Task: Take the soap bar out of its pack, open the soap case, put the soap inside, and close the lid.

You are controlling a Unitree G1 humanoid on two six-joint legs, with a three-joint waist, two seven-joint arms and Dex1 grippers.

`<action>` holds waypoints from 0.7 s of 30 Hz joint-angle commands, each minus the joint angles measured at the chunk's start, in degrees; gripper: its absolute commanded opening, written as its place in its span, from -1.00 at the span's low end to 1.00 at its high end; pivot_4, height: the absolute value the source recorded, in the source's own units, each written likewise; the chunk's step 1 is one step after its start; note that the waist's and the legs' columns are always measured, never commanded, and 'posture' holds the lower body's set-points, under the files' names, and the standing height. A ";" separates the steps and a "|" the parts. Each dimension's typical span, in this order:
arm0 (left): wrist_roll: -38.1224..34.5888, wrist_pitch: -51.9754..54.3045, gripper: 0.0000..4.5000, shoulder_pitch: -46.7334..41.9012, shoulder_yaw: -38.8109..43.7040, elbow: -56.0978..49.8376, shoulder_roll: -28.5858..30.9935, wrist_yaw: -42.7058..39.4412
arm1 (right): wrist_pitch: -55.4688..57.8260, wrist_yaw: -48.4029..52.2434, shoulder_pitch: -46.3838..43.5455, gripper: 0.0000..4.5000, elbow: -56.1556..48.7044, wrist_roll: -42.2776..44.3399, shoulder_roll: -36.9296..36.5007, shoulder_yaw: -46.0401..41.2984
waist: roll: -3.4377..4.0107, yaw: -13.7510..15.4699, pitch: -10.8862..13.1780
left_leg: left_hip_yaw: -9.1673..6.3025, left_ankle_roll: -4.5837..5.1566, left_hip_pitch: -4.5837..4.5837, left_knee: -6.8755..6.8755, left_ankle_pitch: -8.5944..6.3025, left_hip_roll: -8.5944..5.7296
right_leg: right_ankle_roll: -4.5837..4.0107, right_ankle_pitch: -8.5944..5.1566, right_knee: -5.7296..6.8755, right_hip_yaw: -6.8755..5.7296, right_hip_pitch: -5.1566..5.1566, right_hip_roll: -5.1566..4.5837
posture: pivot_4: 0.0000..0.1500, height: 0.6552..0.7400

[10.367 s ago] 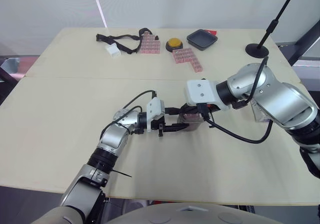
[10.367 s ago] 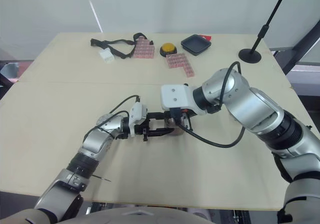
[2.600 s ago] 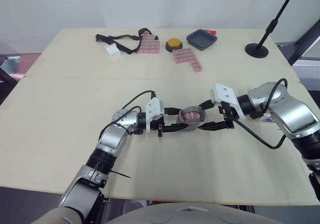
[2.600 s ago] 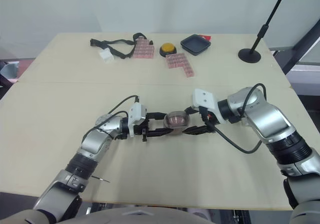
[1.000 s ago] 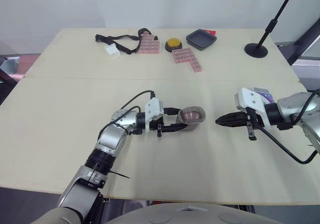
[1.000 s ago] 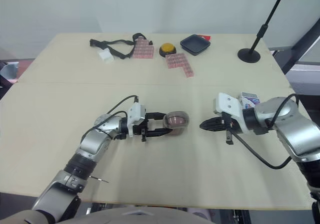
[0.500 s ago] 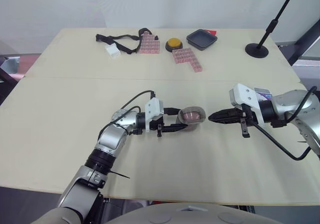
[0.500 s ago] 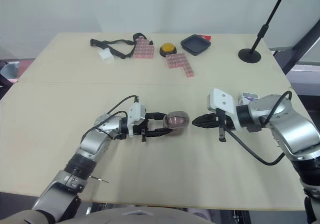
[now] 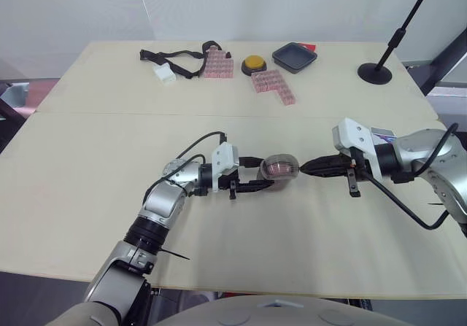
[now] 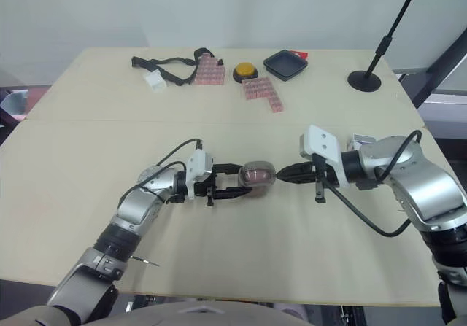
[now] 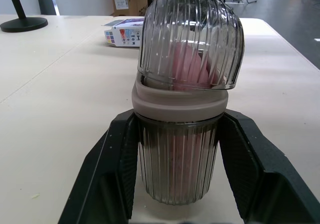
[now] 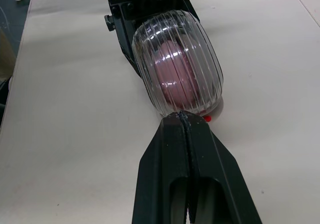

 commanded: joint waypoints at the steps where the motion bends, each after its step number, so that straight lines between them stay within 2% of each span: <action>1: 0.08 -0.40 -0.17 0.10 0.12 -0.65 0.40 0.05 | -0.22 -0.12 -1.59 -0.98 -1.15 0.89 0.13 -0.22 | 0.00 0.00 0.00 | 0.00 0.00 0.00 0.00 0.00 0.00 | 0.00 0.00 0.00 0.00 0.00 0.00 | 1.00 1.00; 21: -0.13 0.15 -0.17 -0.26 0.23 -0.47 0.11 0.22 | -0.08 0.46 -3.12 -0.98 0.76 1.04 -0.66 -1.36 | 0.00 0.01 0.00 | 0.00 -0.01 -0.01 0.00 0.00 0.00 | 0.00 0.00 0.01 0.00 0.00 0.00 | 1.00 1.00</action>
